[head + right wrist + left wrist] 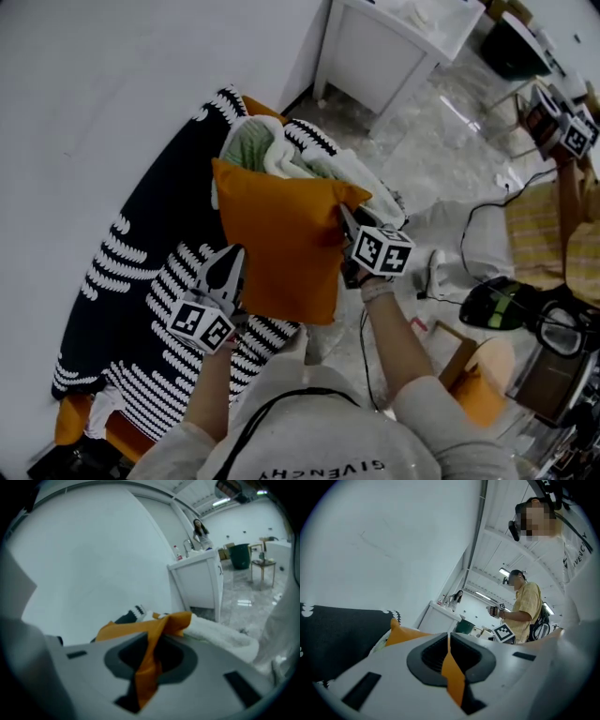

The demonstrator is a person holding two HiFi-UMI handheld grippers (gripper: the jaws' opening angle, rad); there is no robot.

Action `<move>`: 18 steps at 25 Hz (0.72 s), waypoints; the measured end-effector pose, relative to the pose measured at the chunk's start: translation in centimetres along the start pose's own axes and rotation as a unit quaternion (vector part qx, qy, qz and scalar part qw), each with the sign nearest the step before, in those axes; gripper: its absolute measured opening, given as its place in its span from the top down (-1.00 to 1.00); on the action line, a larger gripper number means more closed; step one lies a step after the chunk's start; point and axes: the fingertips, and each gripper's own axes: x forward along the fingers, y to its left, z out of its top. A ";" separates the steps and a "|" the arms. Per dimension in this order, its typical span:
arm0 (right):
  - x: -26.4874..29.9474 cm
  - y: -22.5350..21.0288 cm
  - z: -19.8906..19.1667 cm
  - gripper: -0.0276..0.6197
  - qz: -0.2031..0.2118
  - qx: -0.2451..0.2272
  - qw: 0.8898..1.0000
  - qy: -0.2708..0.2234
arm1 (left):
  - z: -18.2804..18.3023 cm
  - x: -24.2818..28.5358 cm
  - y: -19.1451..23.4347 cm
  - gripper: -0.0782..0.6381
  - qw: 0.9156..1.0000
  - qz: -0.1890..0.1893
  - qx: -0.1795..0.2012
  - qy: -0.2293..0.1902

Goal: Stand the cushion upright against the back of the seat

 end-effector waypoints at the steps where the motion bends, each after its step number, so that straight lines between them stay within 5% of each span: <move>1: -0.4 0.6 0.0 0.69 0.001 -0.017 1.000 -0.005 | 0.2 0.2 -0.2 0.71 1.000 -0.005 0.003 -0.003; 11: -5.3 9.8 -0.4 0.71 0.061 -0.190 0.979 -0.053 | 3.2 -0.4 -5.2 0.64 0.999 -0.024 0.027 -0.030; 18: -8.2 19.0 -2.1 0.70 0.139 -0.295 0.943 -0.070 | 5.1 -3.9 -7.8 0.33 0.998 -0.002 0.052 -0.037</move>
